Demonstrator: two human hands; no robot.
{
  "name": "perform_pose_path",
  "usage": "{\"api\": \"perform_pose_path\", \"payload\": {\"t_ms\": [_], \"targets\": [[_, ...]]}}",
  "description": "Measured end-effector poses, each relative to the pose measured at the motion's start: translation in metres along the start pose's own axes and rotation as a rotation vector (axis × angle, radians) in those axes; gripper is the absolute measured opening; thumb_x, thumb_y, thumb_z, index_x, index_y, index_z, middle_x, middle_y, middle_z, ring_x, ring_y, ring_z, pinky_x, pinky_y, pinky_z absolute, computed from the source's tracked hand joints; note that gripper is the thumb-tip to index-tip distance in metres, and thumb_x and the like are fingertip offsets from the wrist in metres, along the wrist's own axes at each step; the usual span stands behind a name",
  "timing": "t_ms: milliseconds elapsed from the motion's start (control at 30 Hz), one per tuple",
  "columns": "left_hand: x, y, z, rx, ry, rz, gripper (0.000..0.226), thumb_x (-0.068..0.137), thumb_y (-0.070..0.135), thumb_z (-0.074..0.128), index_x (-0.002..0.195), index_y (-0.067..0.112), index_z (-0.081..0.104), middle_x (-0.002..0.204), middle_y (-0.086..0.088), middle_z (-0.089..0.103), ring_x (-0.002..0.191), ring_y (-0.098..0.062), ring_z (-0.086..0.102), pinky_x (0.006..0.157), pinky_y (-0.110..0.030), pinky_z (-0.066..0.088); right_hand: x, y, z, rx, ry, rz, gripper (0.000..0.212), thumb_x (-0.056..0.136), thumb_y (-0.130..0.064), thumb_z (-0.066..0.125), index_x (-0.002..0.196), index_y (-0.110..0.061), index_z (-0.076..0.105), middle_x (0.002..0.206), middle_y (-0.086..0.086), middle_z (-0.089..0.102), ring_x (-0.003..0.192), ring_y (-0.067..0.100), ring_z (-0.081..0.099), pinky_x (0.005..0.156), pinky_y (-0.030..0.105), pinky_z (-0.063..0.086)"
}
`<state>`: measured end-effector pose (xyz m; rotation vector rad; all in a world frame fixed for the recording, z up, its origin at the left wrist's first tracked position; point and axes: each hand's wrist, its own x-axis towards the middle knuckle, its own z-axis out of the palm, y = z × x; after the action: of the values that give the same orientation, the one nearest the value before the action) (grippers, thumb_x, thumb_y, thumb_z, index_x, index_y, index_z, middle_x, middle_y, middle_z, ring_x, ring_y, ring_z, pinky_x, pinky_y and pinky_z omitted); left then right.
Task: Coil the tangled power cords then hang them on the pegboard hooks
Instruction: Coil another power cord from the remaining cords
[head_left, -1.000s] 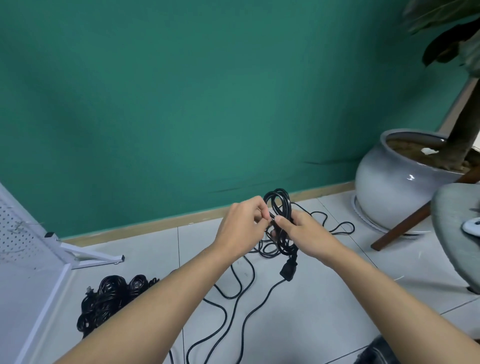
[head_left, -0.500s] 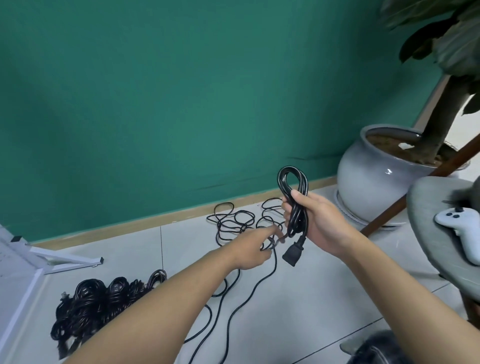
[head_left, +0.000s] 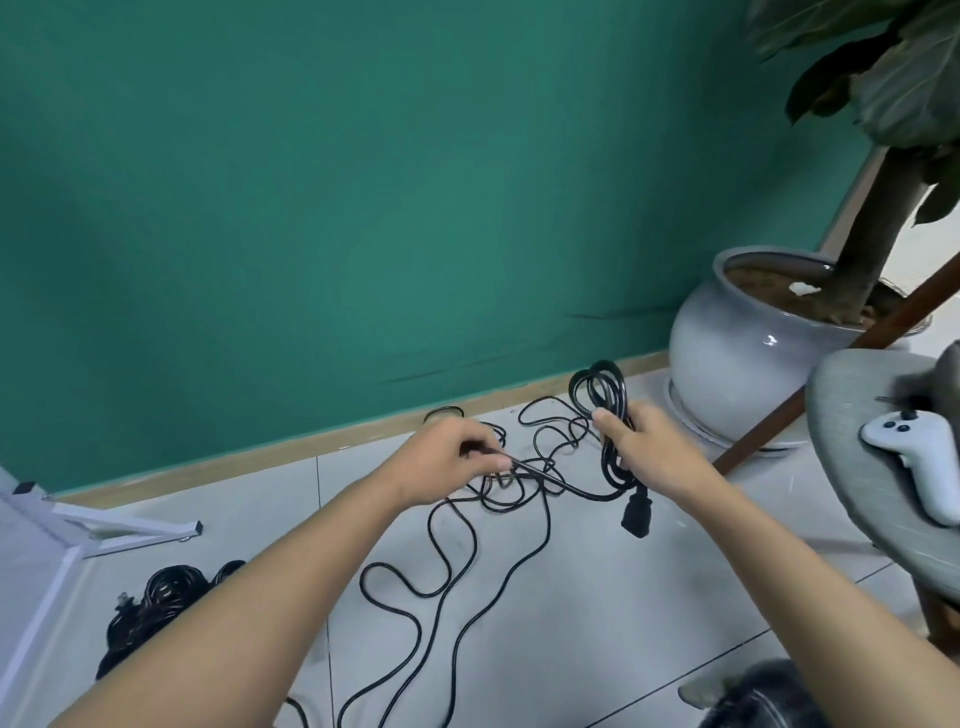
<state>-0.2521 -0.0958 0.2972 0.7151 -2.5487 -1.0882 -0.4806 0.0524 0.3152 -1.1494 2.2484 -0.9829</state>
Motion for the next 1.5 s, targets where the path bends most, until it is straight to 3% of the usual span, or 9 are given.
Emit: {"api": "perform_pose_path", "payload": {"t_ms": [200, 300, 467, 633, 800, 967, 1200, 1367, 1500], "targets": [[-0.012, 0.03, -0.019, -0.05, 0.295, 0.105, 0.014, 0.086, 0.036, 0.083, 0.077, 0.03, 0.073, 0.071, 0.006, 0.051, 0.062, -0.007, 0.042, 0.063, -0.027, 0.038, -0.016, -0.029, 0.022, 0.011, -0.3, -0.118, 0.032, 0.108, -0.04, 0.048, 0.092, -0.016, 0.064, 0.084, -0.004, 0.077, 0.07, 0.009, 0.07, 0.069, 0.024, 0.047], [-0.015, 0.034, -0.025, -0.018, 0.386, 0.126, 0.011, 0.086, 0.03, 0.083, 0.082, 0.022, 0.076, 0.071, 0.005, 0.05, 0.062, -0.007, 0.043, 0.063, -0.025, 0.038, -0.025, -0.042, 0.034, 0.009, -0.403, -0.186, 0.038, 0.108, -0.044, 0.046, 0.087, -0.017, 0.063, 0.085, -0.002, 0.077, 0.071, 0.008, 0.063, 0.074, 0.028, 0.047], [-0.021, 0.026, -0.031, 0.031, 0.455, 0.123, 0.009, 0.085, 0.027, 0.084, 0.083, 0.02, 0.078, 0.072, 0.008, 0.053, 0.066, -0.007, 0.049, 0.063, -0.017, 0.038, -0.034, -0.057, 0.044, 0.045, -0.46, -0.238, 0.053, 0.107, -0.052, 0.042, 0.106, -0.003, 0.061, 0.076, -0.007, 0.056, 0.069, 0.008, 0.049, 0.072, 0.031, 0.042], [-0.022, 0.023, -0.025, 0.086, 0.477, 0.136, 0.012, 0.085, 0.034, 0.083, 0.082, 0.025, 0.075, 0.073, 0.009, 0.056, 0.067, -0.006, 0.053, 0.066, -0.026, 0.046, -0.04, -0.062, 0.051, 0.046, -0.552, -0.215, 0.042, 0.106, -0.047, 0.05, 0.089, -0.01, 0.061, 0.075, -0.004, 0.06, 0.064, 0.01, 0.052, 0.064, 0.024, 0.043], [-0.027, 0.009, -0.033, -0.013, 0.383, 0.067, 0.02, 0.091, 0.04, 0.077, 0.089, 0.021, 0.073, 0.086, 0.009, 0.071, 0.083, -0.002, 0.064, 0.076, -0.018, 0.046, -0.04, -0.064, 0.043, 0.049, -0.478, -0.274, 0.034, 0.107, -0.033, 0.052, 0.079, -0.015, 0.057, 0.058, -0.014, 0.051, 0.053, 0.007, 0.044, 0.054, 0.021, 0.038], [-0.03, -0.005, -0.035, -0.066, 0.244, -0.061, 0.024, 0.106, 0.043, 0.052, 0.103, 0.028, 0.071, 0.103, 0.013, 0.074, 0.102, -0.007, 0.066, 0.098, -0.035, 0.051, -0.04, -0.062, 0.035, 0.086, -0.434, -0.278, 0.032, 0.107, -0.032, 0.054, 0.079, -0.015, 0.054, 0.057, -0.013, 0.046, 0.054, 0.009, 0.041, 0.054, 0.023, 0.036], [-0.02, -0.01, -0.026, -0.031, 0.249, -0.061, 0.016, 0.106, 0.023, 0.055, 0.104, 0.026, 0.071, 0.094, 0.021, 0.071, 0.095, -0.014, 0.065, 0.088, -0.029, 0.05, -0.042, -0.059, 0.02, 0.171, -0.431, -0.353, 0.029, 0.108, -0.026, 0.052, 0.086, -0.007, 0.051, 0.064, -0.014, 0.045, 0.06, 0.01, 0.04, 0.055, 0.021, 0.035], [-0.012, 0.009, -0.022, -0.233, 0.269, -0.108, 0.02, 0.105, 0.017, 0.058, 0.103, 0.012, 0.077, 0.093, 0.005, 0.078, 0.09, -0.004, 0.073, 0.083, -0.019, 0.055, -0.031, -0.05, 0.013, 0.255, -0.298, -0.318, 0.028, 0.106, -0.027, 0.056, 0.084, -0.01, 0.057, 0.067, -0.008, 0.049, 0.06, 0.014, 0.043, 0.059, 0.025, 0.037], [-0.013, 0.032, -0.016, -0.55, 0.248, -0.192, 0.018, 0.104, 0.013, 0.06, 0.114, 0.001, 0.069, 0.093, -0.022, 0.077, 0.086, -0.027, 0.078, 0.079, -0.029, 0.063, -0.024, -0.041, 0.022, 0.319, -0.175, -0.254, 0.017, 0.105, -0.027, 0.058, 0.091, -0.018, 0.064, 0.074, -0.012, 0.063, 0.068, 0.012, 0.054, 0.066, 0.03, 0.046]]}}
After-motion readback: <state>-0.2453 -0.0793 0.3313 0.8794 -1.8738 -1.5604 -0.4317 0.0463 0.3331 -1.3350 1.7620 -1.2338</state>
